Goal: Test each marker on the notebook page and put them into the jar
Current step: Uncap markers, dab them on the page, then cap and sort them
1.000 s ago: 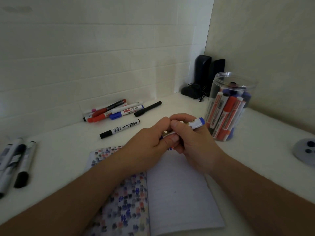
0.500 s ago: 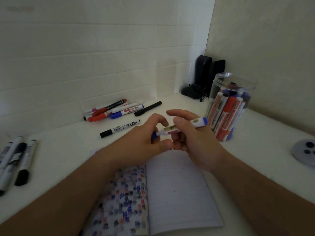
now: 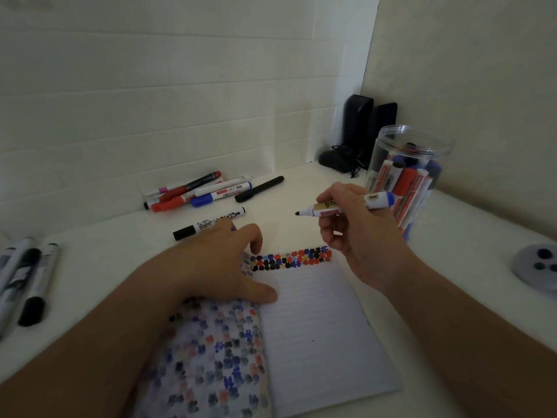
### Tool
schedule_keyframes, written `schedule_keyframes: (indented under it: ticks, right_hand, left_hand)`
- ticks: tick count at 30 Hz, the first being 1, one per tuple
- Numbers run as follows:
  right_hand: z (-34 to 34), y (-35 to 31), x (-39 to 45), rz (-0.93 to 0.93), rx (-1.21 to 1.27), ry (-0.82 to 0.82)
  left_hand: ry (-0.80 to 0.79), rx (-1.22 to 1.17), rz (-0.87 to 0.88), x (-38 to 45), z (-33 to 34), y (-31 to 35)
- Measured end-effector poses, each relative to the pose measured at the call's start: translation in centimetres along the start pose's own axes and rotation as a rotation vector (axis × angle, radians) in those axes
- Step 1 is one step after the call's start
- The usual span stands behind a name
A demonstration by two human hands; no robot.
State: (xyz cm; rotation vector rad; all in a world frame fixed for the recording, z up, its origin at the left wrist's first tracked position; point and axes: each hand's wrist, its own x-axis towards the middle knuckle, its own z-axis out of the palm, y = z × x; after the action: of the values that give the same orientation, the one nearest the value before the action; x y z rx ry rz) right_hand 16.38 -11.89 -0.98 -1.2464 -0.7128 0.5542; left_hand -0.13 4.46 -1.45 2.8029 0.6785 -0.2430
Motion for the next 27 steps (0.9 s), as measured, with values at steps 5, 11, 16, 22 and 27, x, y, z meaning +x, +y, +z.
schedule_keyframes:
  ticks: [5, 11, 16, 22, 27]
  right_hand:
    - [-0.2, 0.7, -0.1, -0.05, -0.078, -0.062]
    - [0.8, 0.9, -0.8, 0.036, -0.005, -0.217]
    - [1.6, 1.5, -1.1, 0.129, 0.025, -0.147]
    - [1.2, 2.7, -0.4, 0.155, 0.012, -0.041]
    - [0.6, 3.0, 0.0, 0.12, -0.148, -0.097]
  left_hand:
    - [0.054, -0.151, 0.069, 0.1, 0.7, 0.9]
    - [0.205, -0.224, 0.075, 1.1, 1.9, 2.6]
    - [0.319, -0.28, 0.03, 1.4, 2.3, 2.5]
    - [0.251, -0.338, -0.042, 1.8, 1.7, 1.7]
    - [0.081, -0.19, -0.038, 1.2, 1.2, 0.8]
